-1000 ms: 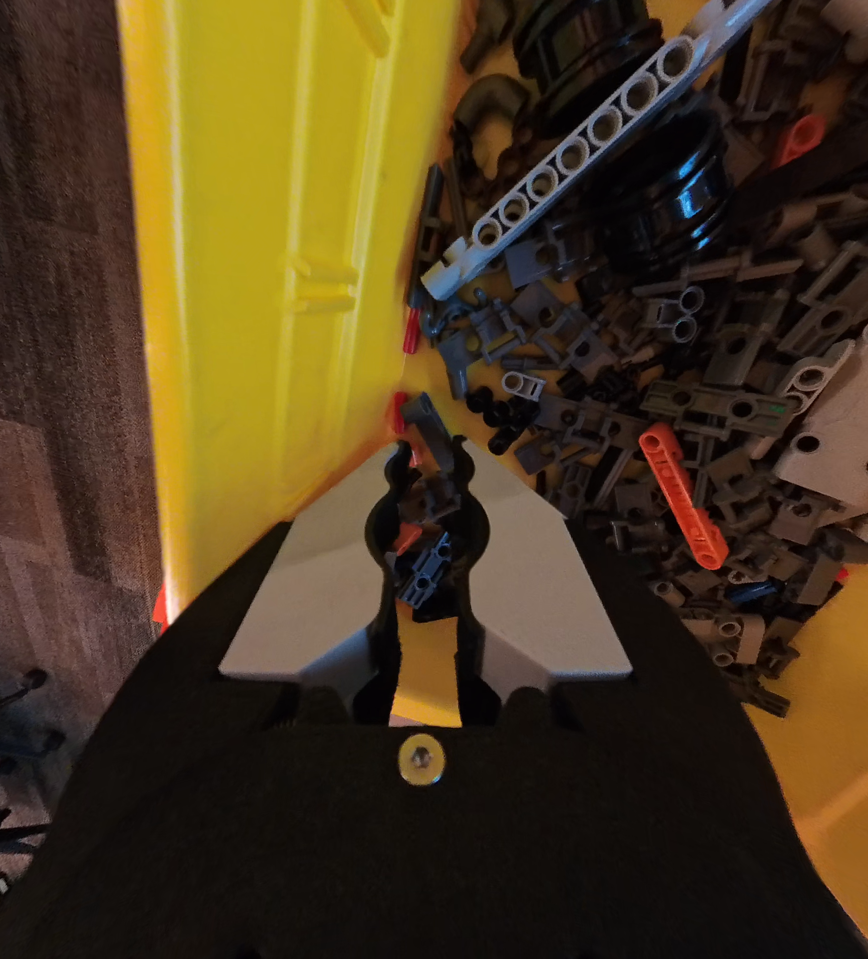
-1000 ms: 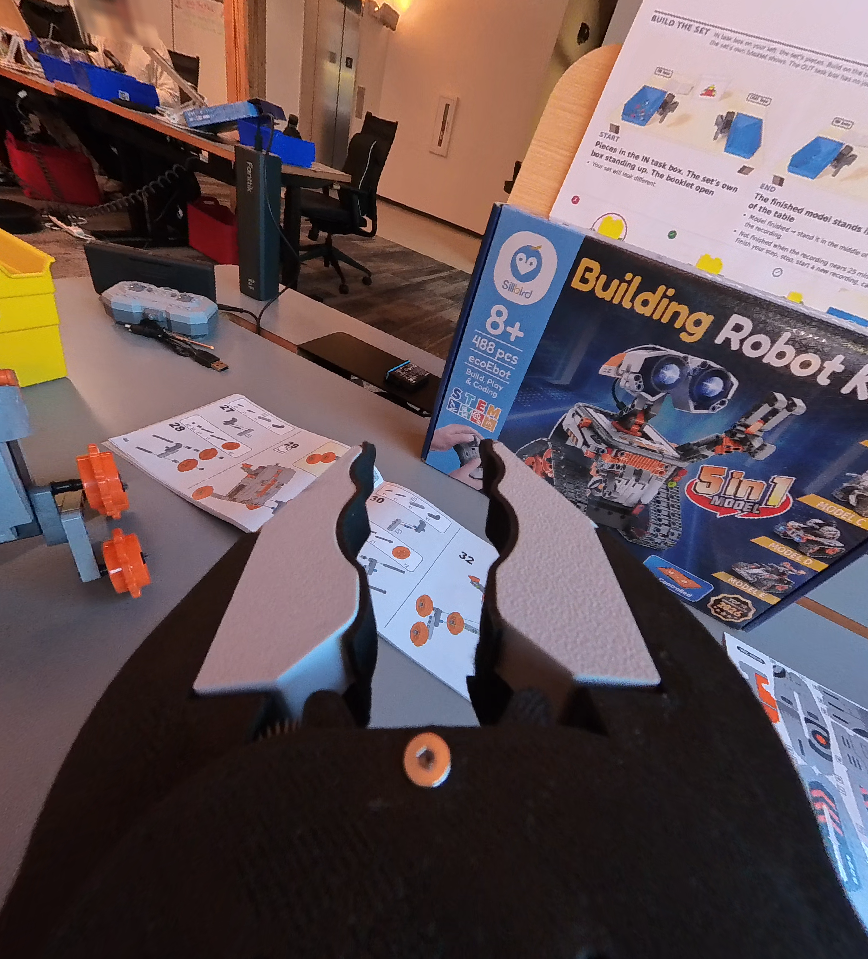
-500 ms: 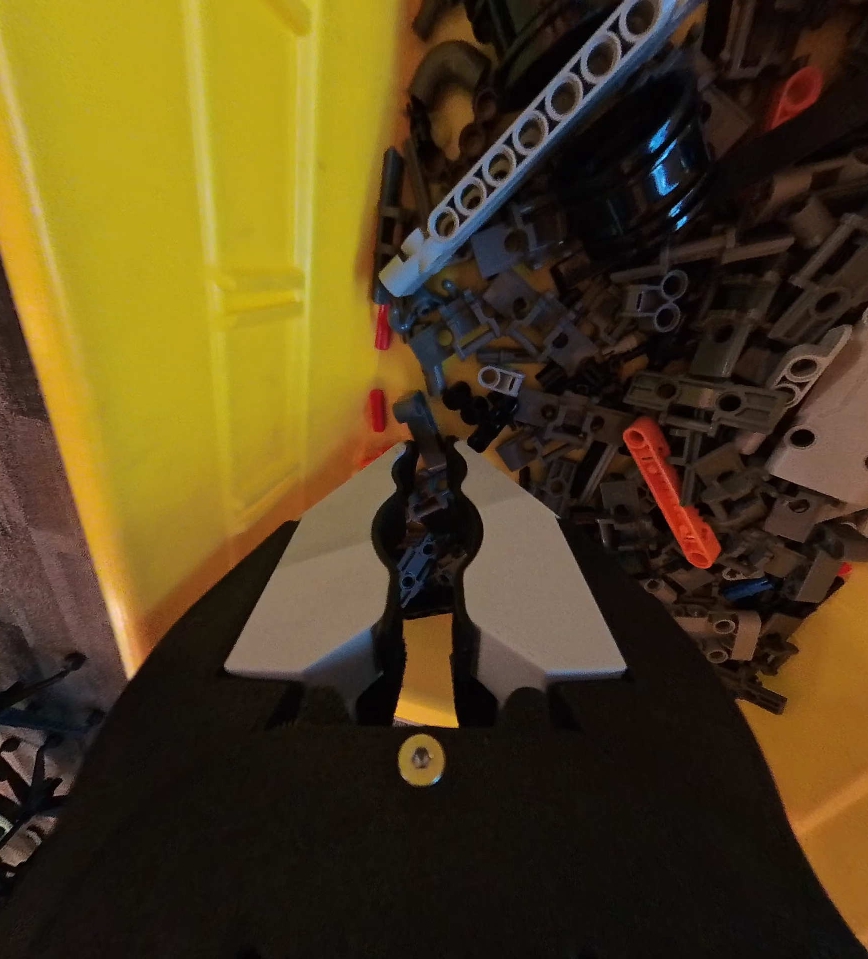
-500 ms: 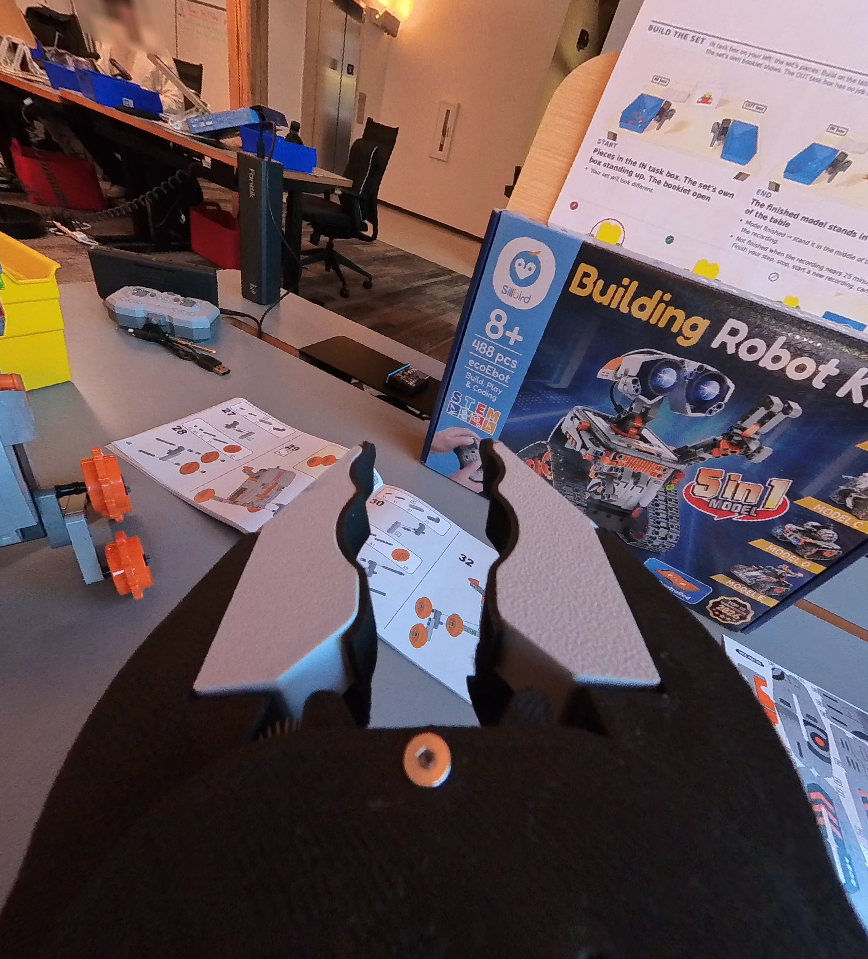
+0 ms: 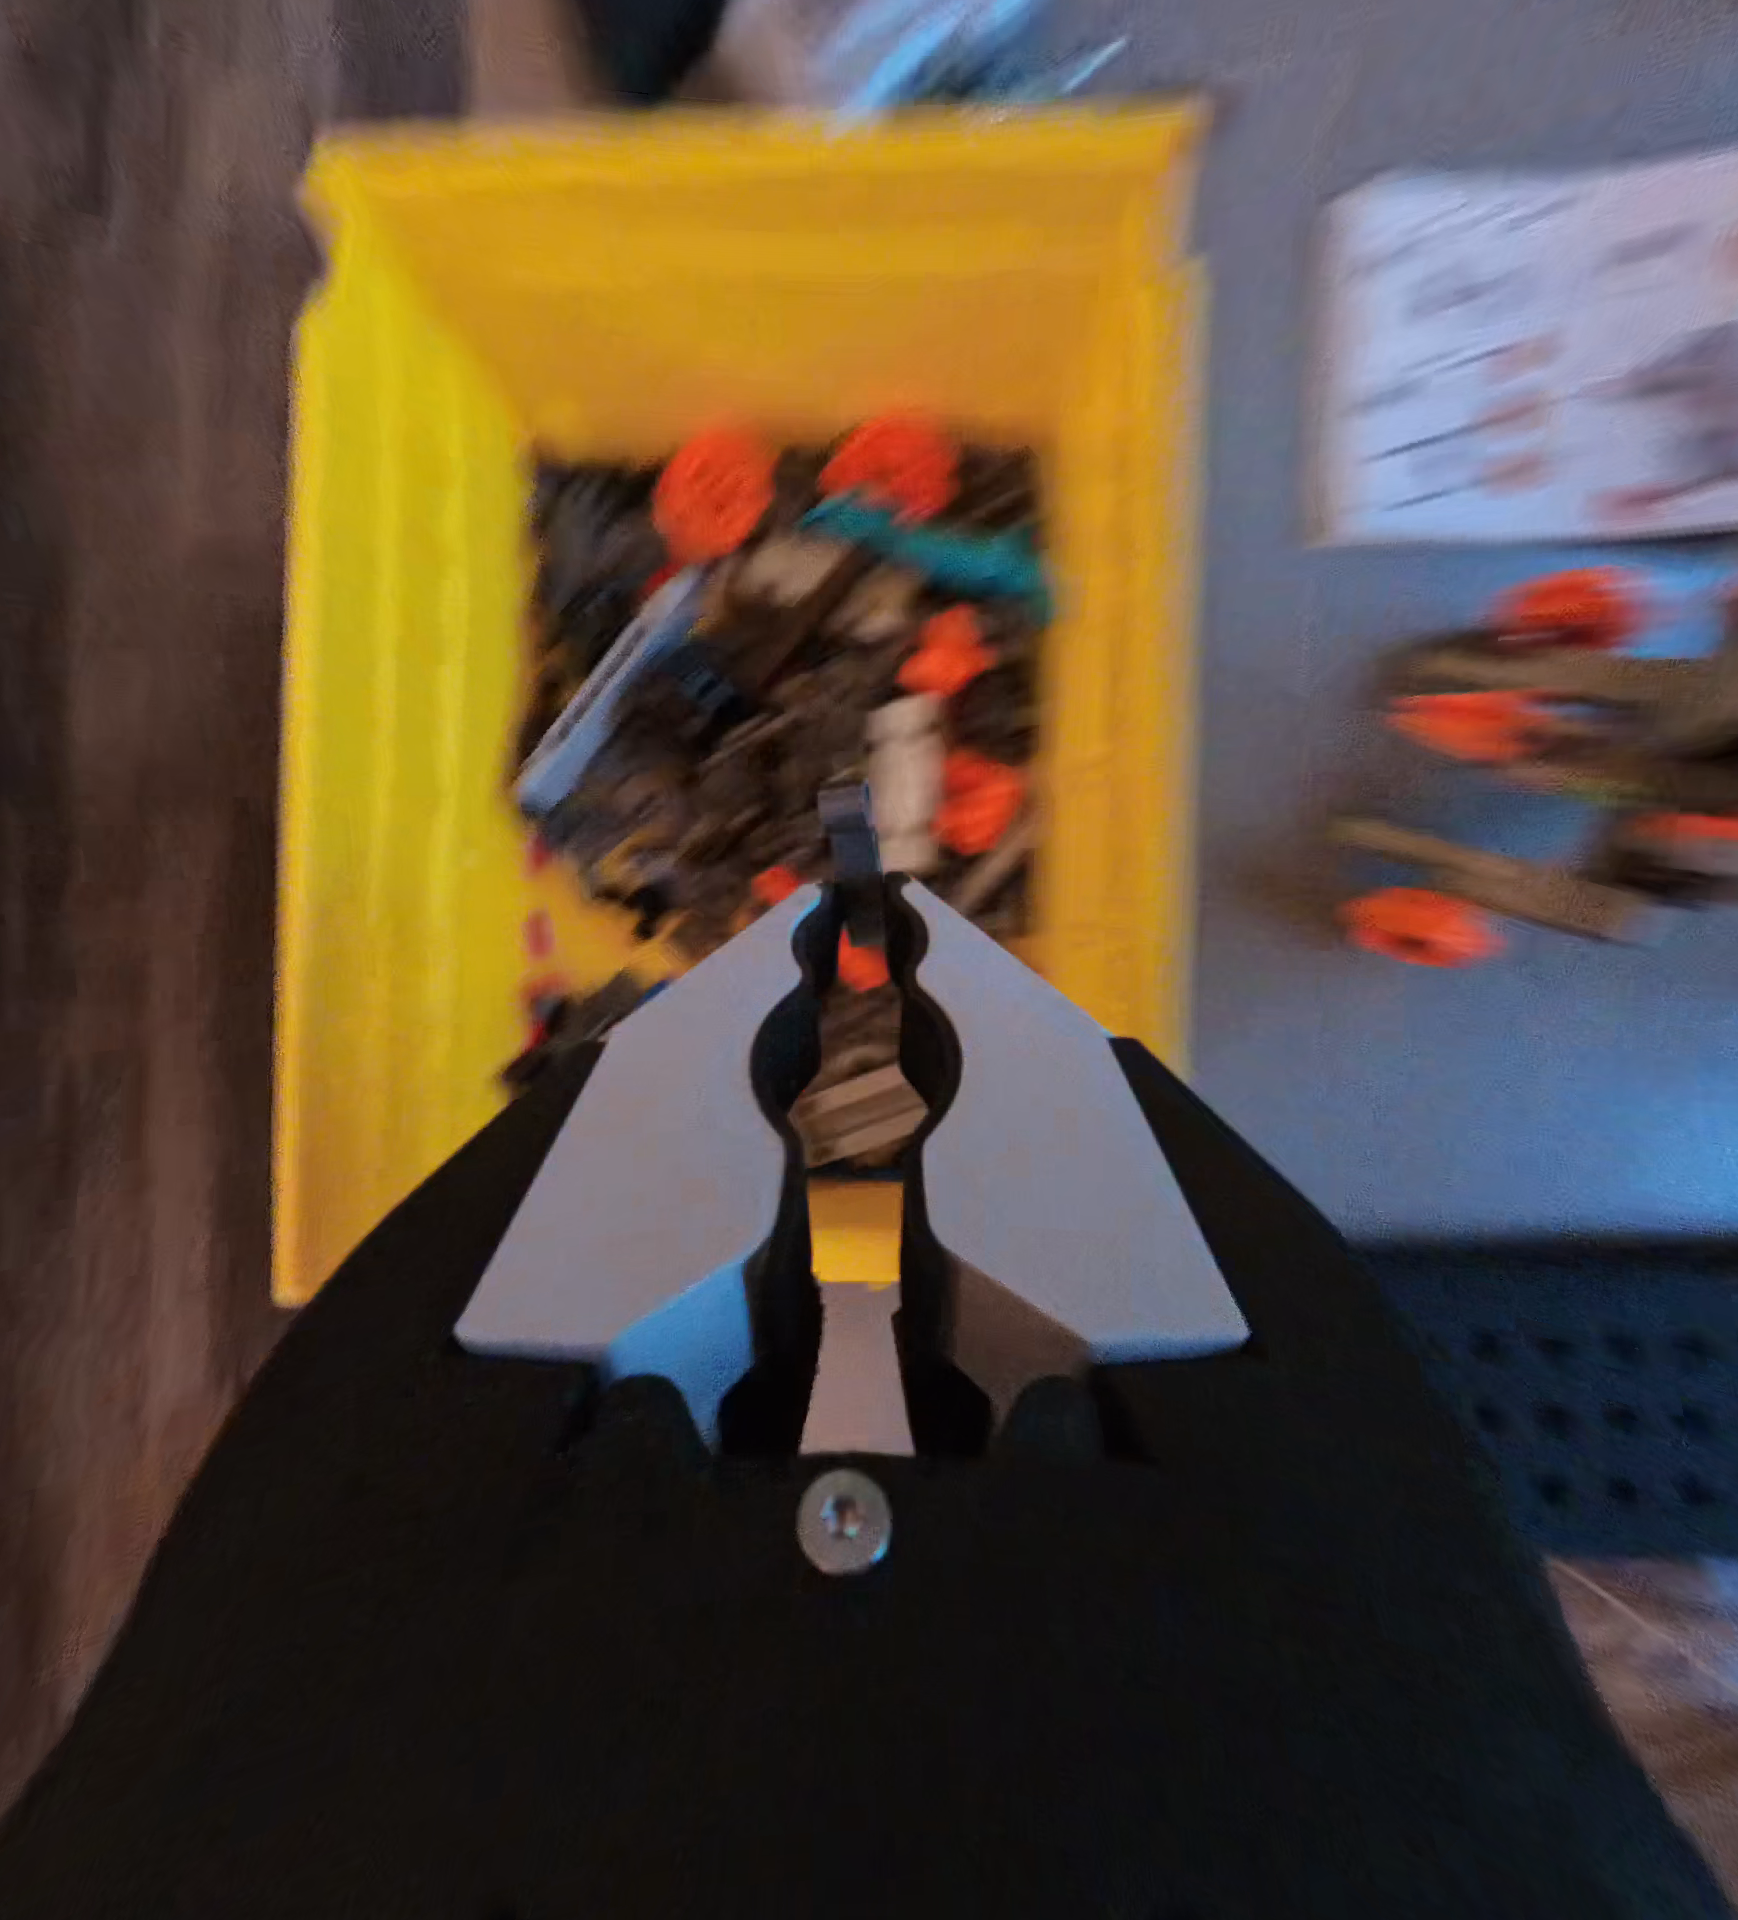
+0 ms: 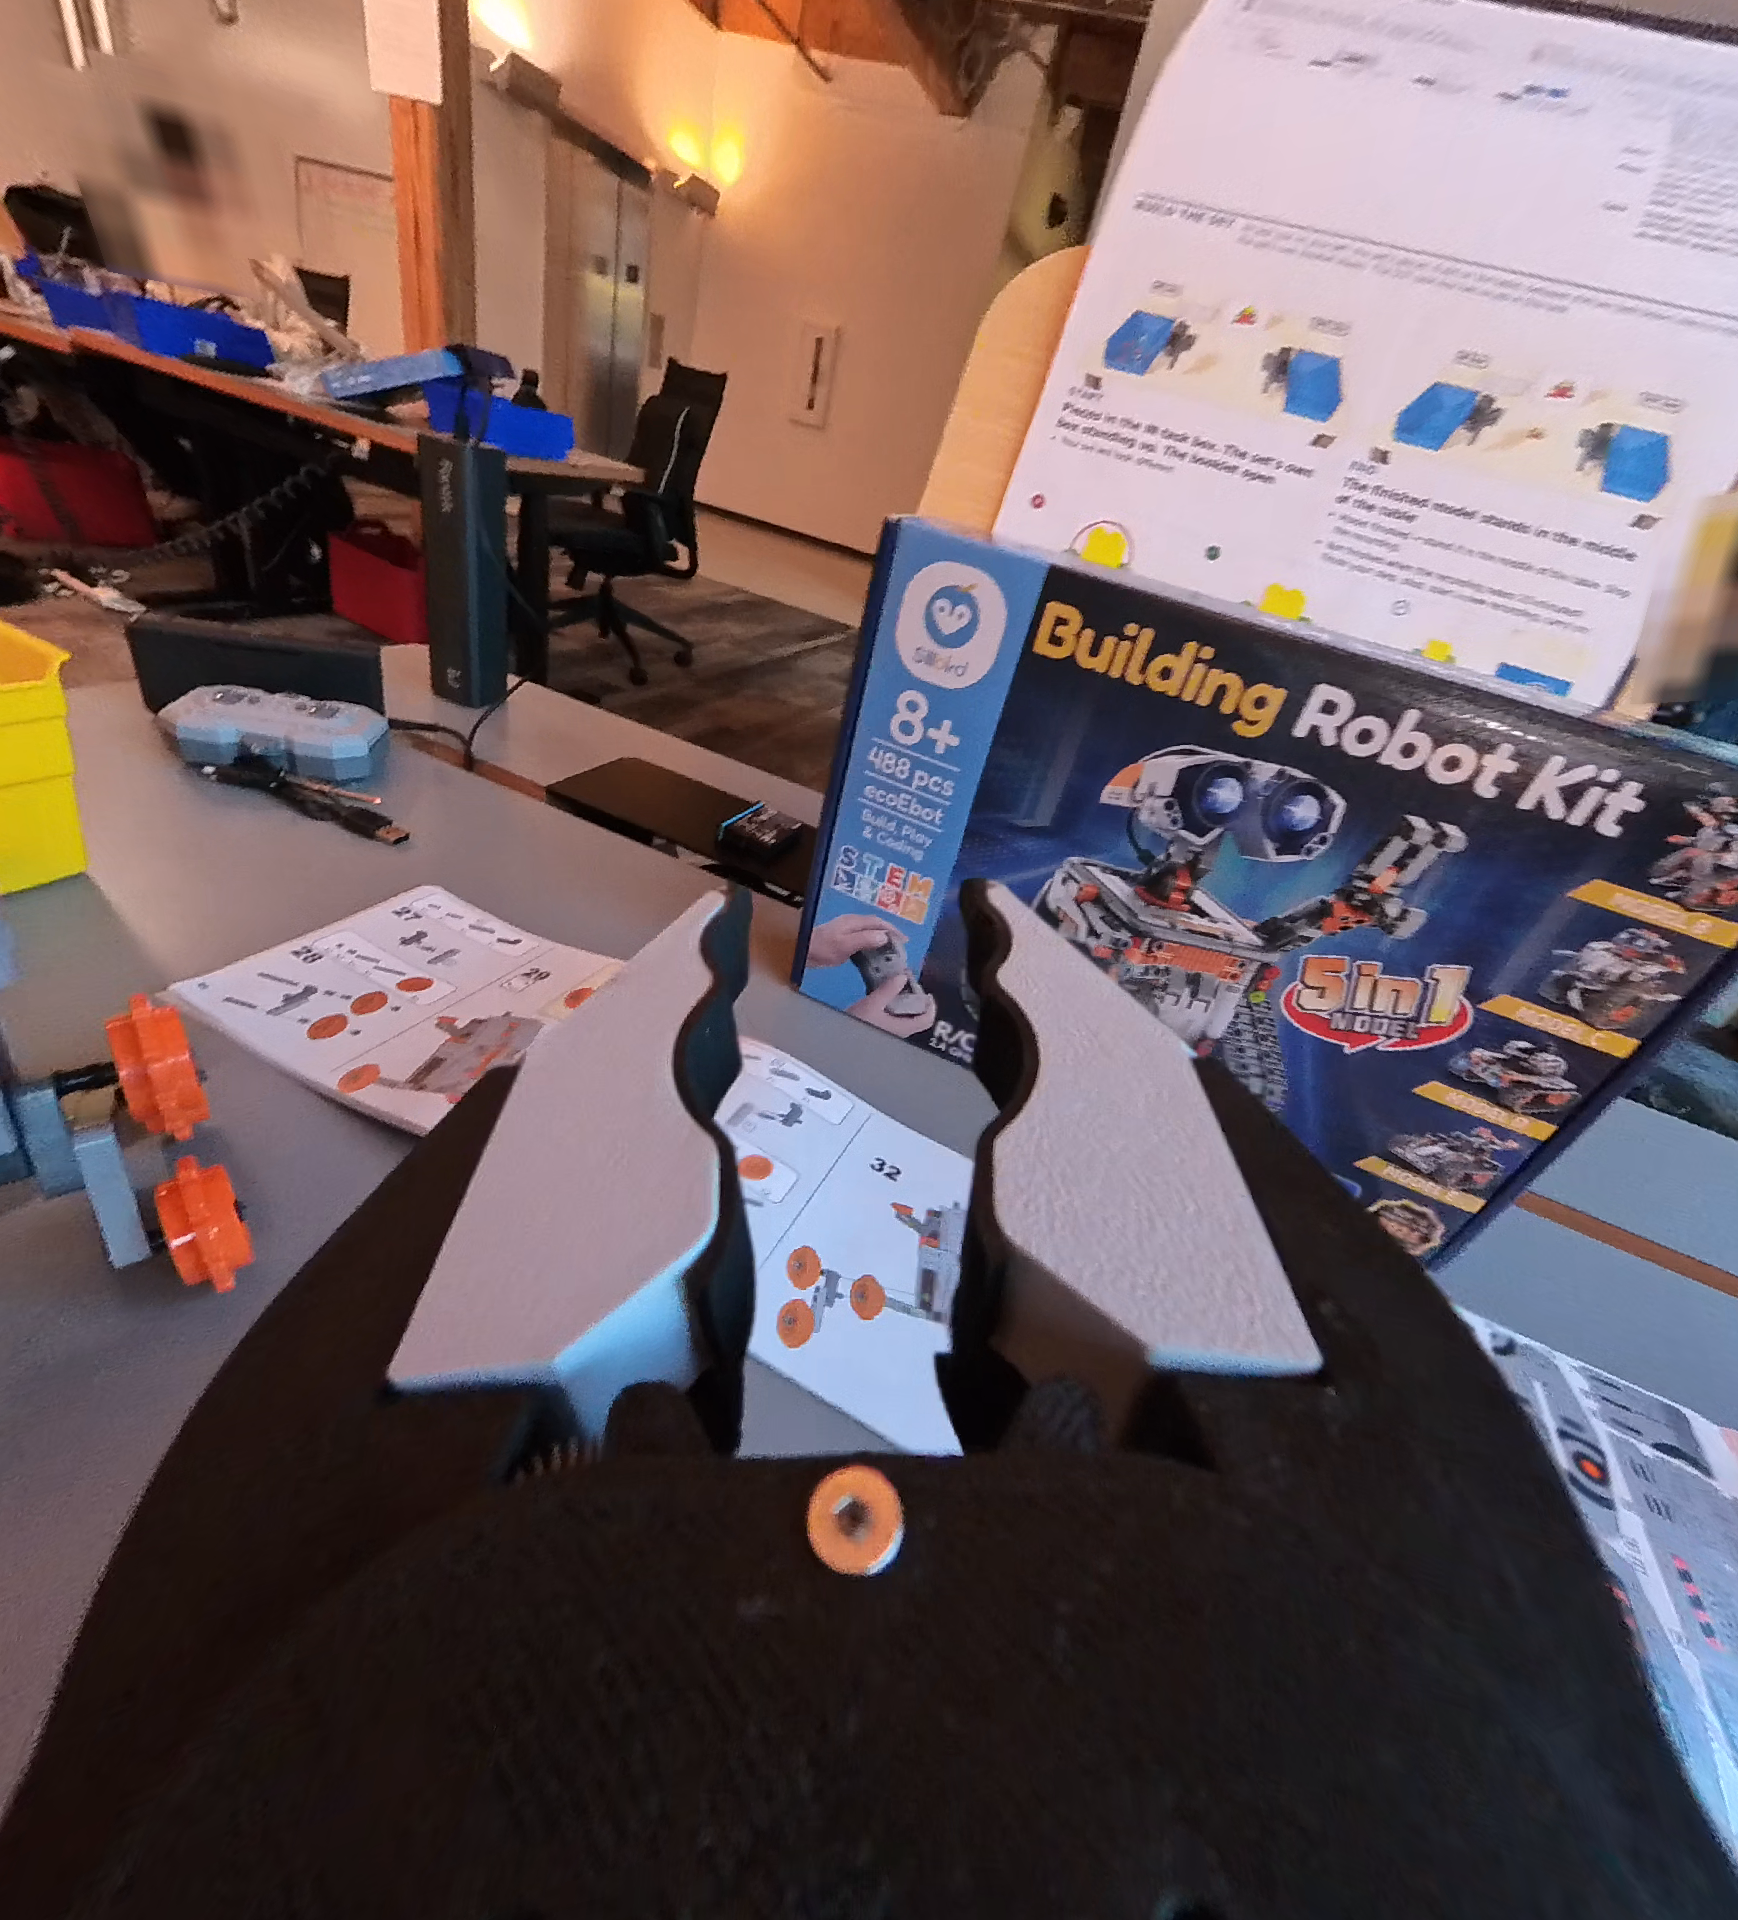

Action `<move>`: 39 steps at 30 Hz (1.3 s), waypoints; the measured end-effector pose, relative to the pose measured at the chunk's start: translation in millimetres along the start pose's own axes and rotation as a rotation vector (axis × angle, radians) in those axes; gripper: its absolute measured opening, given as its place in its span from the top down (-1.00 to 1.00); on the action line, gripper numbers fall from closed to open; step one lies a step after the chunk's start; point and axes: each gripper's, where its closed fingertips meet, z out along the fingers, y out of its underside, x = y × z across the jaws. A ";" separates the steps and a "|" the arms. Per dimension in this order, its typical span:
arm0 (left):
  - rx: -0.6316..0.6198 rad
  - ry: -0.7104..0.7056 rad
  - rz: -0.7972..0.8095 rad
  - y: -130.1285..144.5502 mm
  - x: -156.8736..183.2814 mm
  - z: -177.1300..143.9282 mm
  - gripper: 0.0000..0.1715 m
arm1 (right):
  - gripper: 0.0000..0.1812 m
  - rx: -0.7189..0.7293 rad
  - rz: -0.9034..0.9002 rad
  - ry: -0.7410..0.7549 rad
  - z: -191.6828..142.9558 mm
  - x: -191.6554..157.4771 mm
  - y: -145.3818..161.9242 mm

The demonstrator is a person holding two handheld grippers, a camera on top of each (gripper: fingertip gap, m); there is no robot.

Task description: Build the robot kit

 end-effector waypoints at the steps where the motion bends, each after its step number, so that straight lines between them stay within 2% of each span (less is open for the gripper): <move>1: 0.081 0.066 0.067 -13.9 31.0 -18.4 0.93 | 0.54 0.007 0.011 0.017 -0.8 4.8 -0.5; 3: 0.196 0.188 0.220 -32.5 96.0 -47.7 0.93 | 0.54 0.023 0.050 0.046 -3.6 15.0 -2.3; 6: 0.211 0.386 0.433 -34.5 194.7 -57.0 0.93 | 0.54 0.064 0.140 0.064 -9.3 28.3 -7.7; 9: 0.122 0.561 0.507 -20.1 278.9 -32.6 0.93 | 0.54 0.100 0.211 0.073 -14.6 39.8 -11.7; 10: 0.053 0.584 0.548 -7.7 299.6 -18.6 0.93 | 0.55 0.105 0.221 0.081 -16.2 43.9 -12.1; 12: -0.043 0.526 0.631 9.5 323.2 15.4 0.93 | 0.54 0.116 0.225 0.102 -19.5 51.4 -13.5; 15: -0.097 0.390 0.708 18.0 337.9 67.1 0.93 | 0.54 0.131 0.224 0.114 -23.1 56.3 -16.1; 19: -0.178 0.311 0.713 27.3 342.7 113.8 0.93 | 0.55 0.146 0.248 0.091 -25.3 54.6 -20.4; 23: -0.238 0.362 0.665 35.6 349.8 127.6 0.93 | 0.55 0.167 0.246 0.086 -29.3 54.2 -26.7; 26: -0.270 0.328 0.692 39.7 346.7 134.1 0.93 | 0.55 0.172 0.255 0.076 -30.6 53.4 -28.9; 31: -0.260 0.315 0.723 38.7 349.7 136.3 0.92 | 0.55 0.185 0.282 0.072 -33.9 56.6 -31.2; 32: -0.255 0.318 0.718 38.0 350.9 135.2 0.81 | 0.54 0.187 0.285 0.073 -34.6 57.8 -31.6; 33: -0.243 0.322 0.703 36.3 352.5 132.6 0.61 | 0.55 0.189 0.289 0.075 -35.3 59.1 -31.9; 34: -0.227 0.340 0.689 34.8 355.3 126.9 0.55 | 0.55 0.193 0.293 0.078 -36.0 60.2 -32.4; 36: -0.158 0.394 0.663 27.9 362.0 106.4 0.57 | 0.55 0.198 0.300 0.080 -37.2 61.9 -33.0; 39: 0.037 0.466 0.613 4.4 365.1 60.1 0.63 | 0.55 0.200 0.301 0.084 -37.9 62.9 -33.4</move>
